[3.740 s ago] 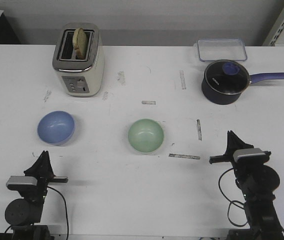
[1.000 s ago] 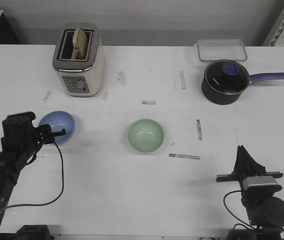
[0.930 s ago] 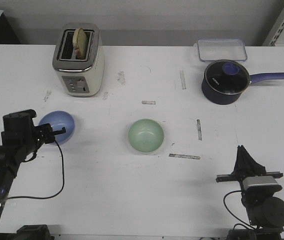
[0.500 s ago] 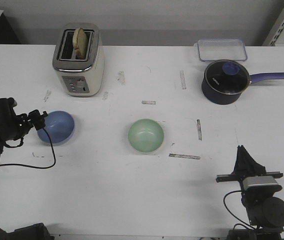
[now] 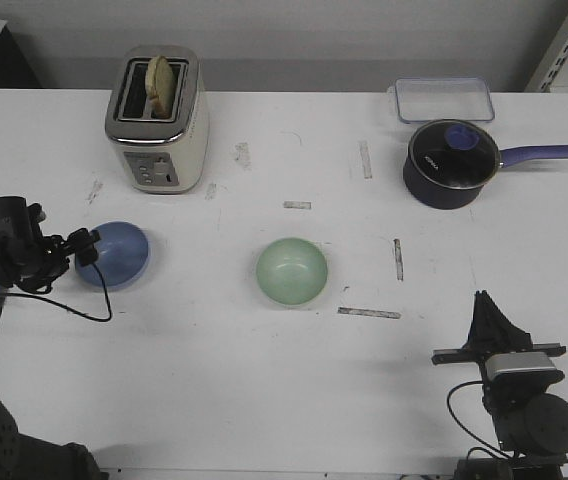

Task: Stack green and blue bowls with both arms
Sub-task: 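Lift the blue bowl with the left gripper and carry it over the green bowl, then lower the blue bowl into the green bowl and open the left gripper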

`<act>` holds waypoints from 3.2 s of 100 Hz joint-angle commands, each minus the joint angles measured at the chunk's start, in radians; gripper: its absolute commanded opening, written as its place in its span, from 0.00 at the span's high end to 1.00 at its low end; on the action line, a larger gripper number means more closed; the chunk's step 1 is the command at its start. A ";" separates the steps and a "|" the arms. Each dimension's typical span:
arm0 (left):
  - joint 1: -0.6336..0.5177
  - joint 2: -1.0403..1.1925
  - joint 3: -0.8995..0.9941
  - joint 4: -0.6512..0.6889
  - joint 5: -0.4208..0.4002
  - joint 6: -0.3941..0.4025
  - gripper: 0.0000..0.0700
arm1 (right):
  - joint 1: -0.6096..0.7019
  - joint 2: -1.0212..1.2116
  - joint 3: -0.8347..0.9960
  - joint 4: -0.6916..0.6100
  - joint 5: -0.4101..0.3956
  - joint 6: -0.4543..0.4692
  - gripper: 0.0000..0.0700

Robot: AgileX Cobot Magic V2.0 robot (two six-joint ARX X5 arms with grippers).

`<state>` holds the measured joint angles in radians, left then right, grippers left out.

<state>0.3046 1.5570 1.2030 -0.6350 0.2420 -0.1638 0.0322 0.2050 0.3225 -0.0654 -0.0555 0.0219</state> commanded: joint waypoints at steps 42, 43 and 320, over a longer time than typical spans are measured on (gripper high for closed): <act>0.000 0.088 0.019 0.002 0.004 0.017 0.94 | 0.001 -0.003 0.003 0.013 0.003 -0.008 0.98; 0.000 0.088 0.019 0.002 0.004 0.017 0.96 | 0.001 -0.003 0.003 0.013 0.003 -0.008 0.98; -0.806 0.046 0.261 0.304 0.043 0.058 0.65 | 0.001 -0.003 0.003 0.013 0.003 -0.008 0.98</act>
<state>-0.4992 1.6226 1.4879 -0.3962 0.2863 -0.2379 0.0322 0.2050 0.3225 -0.0650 -0.0555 0.0219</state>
